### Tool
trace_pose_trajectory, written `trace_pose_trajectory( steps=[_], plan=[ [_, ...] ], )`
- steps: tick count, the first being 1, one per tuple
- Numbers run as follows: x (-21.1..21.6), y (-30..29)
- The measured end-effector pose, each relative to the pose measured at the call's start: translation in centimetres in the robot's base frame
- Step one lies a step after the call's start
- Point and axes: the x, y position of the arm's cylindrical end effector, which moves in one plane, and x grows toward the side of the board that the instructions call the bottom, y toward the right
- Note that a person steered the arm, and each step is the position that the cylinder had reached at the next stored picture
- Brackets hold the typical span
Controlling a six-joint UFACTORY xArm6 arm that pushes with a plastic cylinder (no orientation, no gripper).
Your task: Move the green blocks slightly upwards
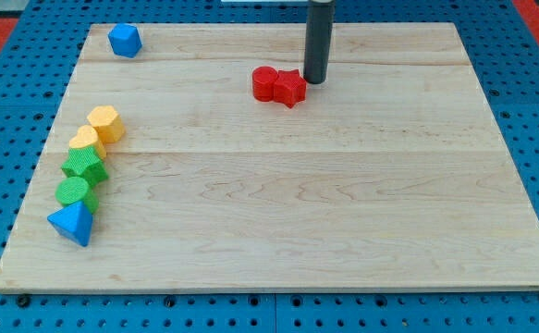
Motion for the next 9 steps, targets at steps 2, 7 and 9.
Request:
trace_pose_trajectory(
  steps=[2, 7, 9],
  plan=[
    [-0.9, -6.9],
    [17.8, -34.4],
    [14.5, -31.2]
  ],
)
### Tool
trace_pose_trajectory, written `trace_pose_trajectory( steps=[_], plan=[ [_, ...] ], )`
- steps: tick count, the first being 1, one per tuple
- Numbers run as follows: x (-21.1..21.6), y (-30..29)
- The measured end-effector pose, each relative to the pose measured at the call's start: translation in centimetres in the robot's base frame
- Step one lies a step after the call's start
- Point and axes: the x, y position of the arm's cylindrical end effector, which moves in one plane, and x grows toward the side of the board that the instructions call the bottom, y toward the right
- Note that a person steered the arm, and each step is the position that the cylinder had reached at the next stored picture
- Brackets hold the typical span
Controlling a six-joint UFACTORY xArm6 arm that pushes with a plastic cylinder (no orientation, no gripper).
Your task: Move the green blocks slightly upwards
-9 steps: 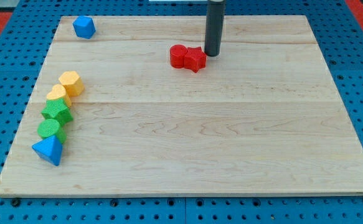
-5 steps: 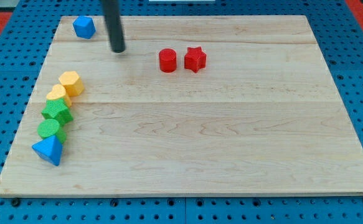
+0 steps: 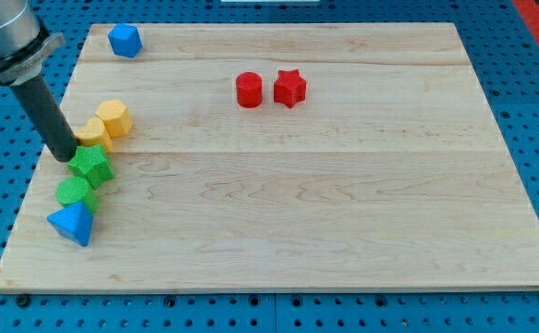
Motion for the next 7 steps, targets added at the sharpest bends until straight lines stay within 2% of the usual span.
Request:
trace_pose_trajectory(
  steps=[1, 2, 3, 4, 5, 6, 7],
  plan=[
    [-0.9, 3.8],
    [-4.9, 3.8],
    [-6.3, 4.8],
    [-5.6, 3.3],
    [-3.0, 2.2],
    [3.7, 0.0],
    [9.7, 1.1]
  ],
)
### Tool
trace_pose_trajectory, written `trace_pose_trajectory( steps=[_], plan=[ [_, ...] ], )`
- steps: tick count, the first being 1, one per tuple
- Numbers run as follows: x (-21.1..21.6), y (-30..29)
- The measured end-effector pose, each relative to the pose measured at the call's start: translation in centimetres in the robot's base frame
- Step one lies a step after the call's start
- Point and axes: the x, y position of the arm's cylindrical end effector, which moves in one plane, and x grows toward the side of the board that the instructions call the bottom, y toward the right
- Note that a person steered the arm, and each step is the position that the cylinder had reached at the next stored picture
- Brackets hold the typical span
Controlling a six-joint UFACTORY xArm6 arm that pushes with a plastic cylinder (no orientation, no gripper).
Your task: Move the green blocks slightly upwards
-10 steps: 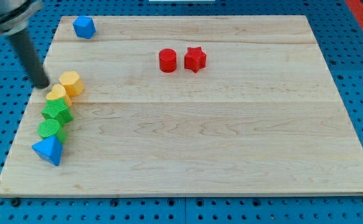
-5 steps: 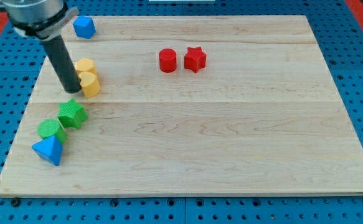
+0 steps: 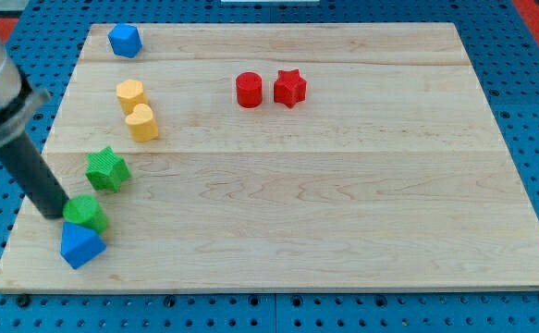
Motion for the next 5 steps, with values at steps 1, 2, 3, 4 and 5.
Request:
trace_pose_trajectory(
  steps=[1, 2, 3, 4, 5],
  plan=[
    [-0.3, 0.2],
    [0.0, -1.9],
    [3.4, 2.8],
    [2.4, 6.2],
    [-1.9, 4.9]
  ],
)
